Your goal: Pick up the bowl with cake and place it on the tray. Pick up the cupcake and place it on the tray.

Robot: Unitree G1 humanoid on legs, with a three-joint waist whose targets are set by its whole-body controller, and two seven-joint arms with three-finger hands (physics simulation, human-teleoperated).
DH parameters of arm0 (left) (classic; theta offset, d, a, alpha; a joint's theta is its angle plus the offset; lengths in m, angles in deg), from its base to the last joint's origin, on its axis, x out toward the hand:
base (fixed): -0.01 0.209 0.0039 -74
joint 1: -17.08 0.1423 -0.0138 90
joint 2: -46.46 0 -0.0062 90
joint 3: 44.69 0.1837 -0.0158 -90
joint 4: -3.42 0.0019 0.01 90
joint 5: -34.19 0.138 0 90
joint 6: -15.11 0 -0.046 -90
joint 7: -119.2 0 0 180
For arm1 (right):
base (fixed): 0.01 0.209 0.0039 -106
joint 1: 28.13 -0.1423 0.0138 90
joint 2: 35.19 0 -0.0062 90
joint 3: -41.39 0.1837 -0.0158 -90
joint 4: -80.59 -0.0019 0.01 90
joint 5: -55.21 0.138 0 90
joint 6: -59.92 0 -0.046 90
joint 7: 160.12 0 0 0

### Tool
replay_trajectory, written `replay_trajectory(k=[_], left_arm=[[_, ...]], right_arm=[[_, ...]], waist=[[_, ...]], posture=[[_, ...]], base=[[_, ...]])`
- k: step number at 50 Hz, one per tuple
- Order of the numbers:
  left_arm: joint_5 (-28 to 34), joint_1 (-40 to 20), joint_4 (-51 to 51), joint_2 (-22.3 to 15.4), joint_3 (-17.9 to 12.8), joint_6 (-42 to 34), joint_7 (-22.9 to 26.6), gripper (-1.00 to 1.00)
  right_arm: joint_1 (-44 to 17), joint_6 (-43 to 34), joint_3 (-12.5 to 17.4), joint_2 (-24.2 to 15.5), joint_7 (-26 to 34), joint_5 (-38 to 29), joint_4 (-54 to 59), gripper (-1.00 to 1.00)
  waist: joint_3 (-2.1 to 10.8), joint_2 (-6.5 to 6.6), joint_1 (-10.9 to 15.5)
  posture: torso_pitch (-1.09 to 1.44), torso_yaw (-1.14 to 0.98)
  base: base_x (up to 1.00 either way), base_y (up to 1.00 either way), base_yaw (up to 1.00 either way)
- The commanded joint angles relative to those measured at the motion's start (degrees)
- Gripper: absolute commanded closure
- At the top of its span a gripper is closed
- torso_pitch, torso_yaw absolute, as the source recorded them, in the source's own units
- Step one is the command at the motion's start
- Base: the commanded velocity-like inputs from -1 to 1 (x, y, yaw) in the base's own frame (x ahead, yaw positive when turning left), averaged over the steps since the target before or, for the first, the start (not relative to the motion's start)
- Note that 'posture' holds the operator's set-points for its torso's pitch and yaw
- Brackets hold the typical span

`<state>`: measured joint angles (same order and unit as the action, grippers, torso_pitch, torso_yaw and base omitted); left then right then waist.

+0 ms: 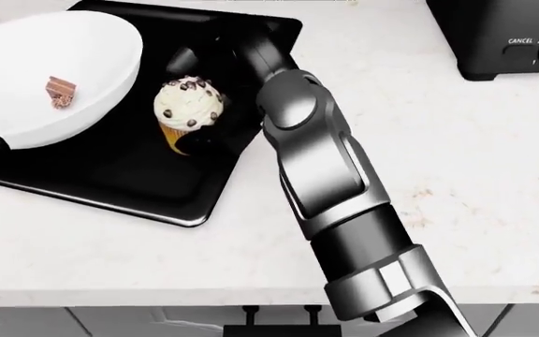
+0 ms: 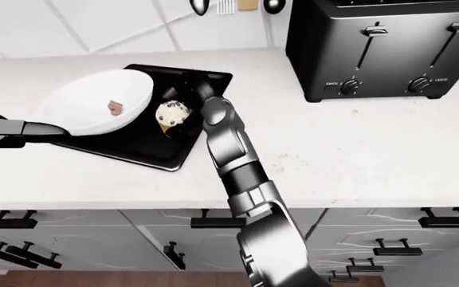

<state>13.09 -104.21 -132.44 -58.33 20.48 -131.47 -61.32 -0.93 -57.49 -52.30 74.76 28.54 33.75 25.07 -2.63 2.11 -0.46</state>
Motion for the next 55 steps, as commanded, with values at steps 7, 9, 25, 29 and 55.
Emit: replay_trajectory(k=[7,9,25,29,55], left_arm=[[0.8,-0.8,-0.9,-0.3,-0.4,2.0,-0.2,-1.0],[0.9,-0.7,-0.9,-0.2,-0.4,2.0,-0.1,-1.0],[0.9,-0.3,-0.7,-0.2,-1.1,2.6,0.2,-1.0],[0.4,-0.3,-0.9,-0.4,-1.5,2.4,0.1,-1.0],[-1.3,0.3,-0.8,-1.4,-2.1,2.8,-0.7,-1.0]], right_arm=[[-1.8,3.7,0.2,0.8,0.3,0.0,-1.4,1.0],[-1.8,4.5,0.3,0.9,0.2,0.1,-0.4,1.0],[-1.0,6.6,-0.4,2.1,0.2,-0.6,1.7,0.46],[-0.5,6.8,-0.6,2.4,0.3,-1.1,1.9,0.44],[0.8,6.4,-0.5,2.1,2.1,-2.8,0.6,-0.38]], waist=[[1.7,0.47,-0.1],[1.67,0.48,-0.1],[1.63,0.63,-0.3],[1.66,0.69,-0.3],[1.85,0.82,-0.2]], posture=[[0.0,0.0],[0.0,0.0],[0.0,0.0],[0.0,0.0],[0.0,0.0]], base=[[0.0,0.0,0.0],[0.0,0.0,0.0],[0.0,0.0,0.0],[0.0,0.0,0.0],[0.0,0.0,0.0]])
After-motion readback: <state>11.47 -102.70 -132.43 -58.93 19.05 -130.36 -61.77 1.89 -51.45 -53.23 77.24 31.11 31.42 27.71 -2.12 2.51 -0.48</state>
